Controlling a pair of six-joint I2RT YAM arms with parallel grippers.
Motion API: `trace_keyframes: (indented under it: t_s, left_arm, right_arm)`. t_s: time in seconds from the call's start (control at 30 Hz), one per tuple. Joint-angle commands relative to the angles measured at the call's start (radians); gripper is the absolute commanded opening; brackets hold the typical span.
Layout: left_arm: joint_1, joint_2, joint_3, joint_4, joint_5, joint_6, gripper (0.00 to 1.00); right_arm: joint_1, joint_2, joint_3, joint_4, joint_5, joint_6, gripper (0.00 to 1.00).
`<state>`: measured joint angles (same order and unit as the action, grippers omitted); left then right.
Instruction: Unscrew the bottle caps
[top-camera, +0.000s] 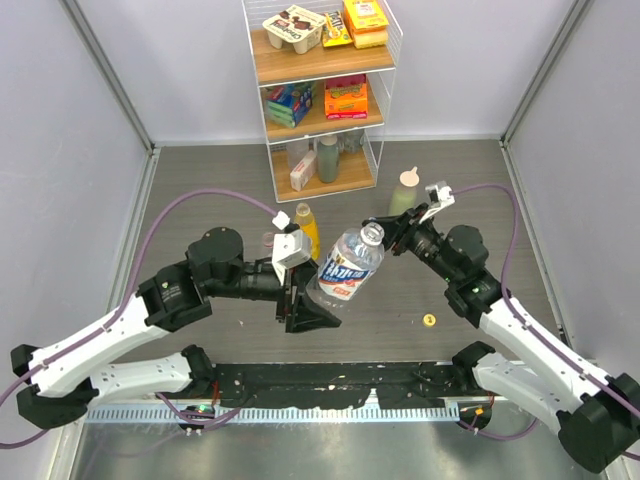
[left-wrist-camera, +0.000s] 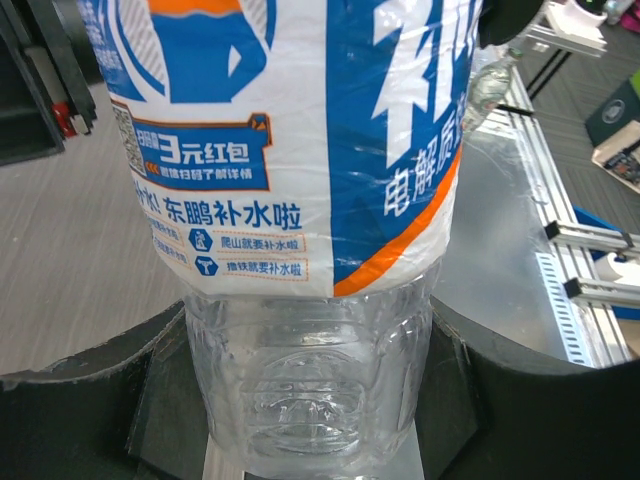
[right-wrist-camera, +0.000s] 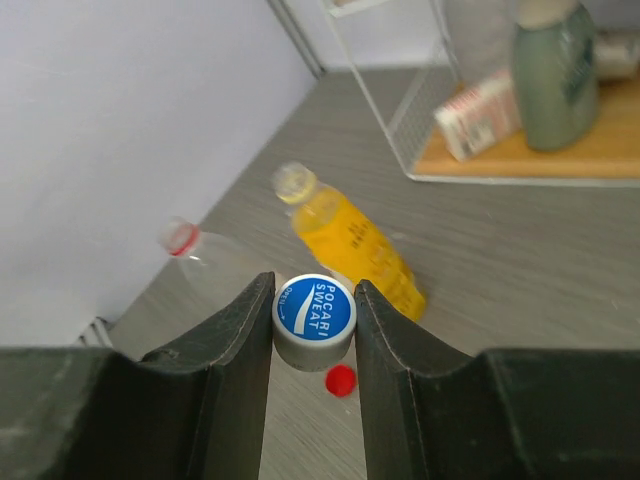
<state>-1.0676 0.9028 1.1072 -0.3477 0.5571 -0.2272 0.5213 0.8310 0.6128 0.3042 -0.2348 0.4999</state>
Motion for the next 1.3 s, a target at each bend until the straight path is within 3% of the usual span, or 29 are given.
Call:
trace_keyframes:
  t_s: [0.0, 0.37, 0.57, 0.8, 0.93, 1.13, 1.2, 1.27]
  left_arm:
    - [-0.003, 0.018, -0.01, 0.038, -0.109, 0.015, 0.0]
    - [-0.003, 0.087, -0.012, 0.013, -0.092, 0.008, 0.0]
    - [-0.003, 0.094, -0.015, 0.004, -0.083, 0.02, 0.0]
    - [-0.003, 0.107, -0.001, -0.036, -0.082, 0.043, 0.0]
    - [-0.003, 0.104, -0.004, -0.048, -0.091, 0.048, 0.0]
    - [-0.003, 0.103, -0.015, -0.06, -0.109, 0.055, 0.0]
    - [-0.003, 0.105, -0.015, -0.062, -0.118, 0.054, 0.0]
    - [-0.005, 0.108, -0.014, -0.066, -0.131, 0.055, 0.0]
  right_arm:
    - [-0.003, 0.051, -0.056, 0.019, 0.179, -0.018, 0.01]
    - [-0.018, 0.344, -0.039, -0.123, 0.434, 0.026, 0.02]
    - [-0.142, 0.558, -0.002, -0.14, 0.306, 0.106, 0.01]
    - [-0.202, 0.629, -0.013, -0.102, 0.25, 0.149, 0.07]
    - [-0.213, 0.605, -0.024, -0.103, 0.269, 0.138, 0.2]
    - [-0.214, 0.542, -0.03, -0.114, 0.285, 0.123, 0.56]
    - [-0.215, 0.522, -0.031, -0.12, 0.281, 0.127, 0.74]
    - [-0.214, 0.504, -0.038, -0.119, 0.273, 0.129, 0.83]
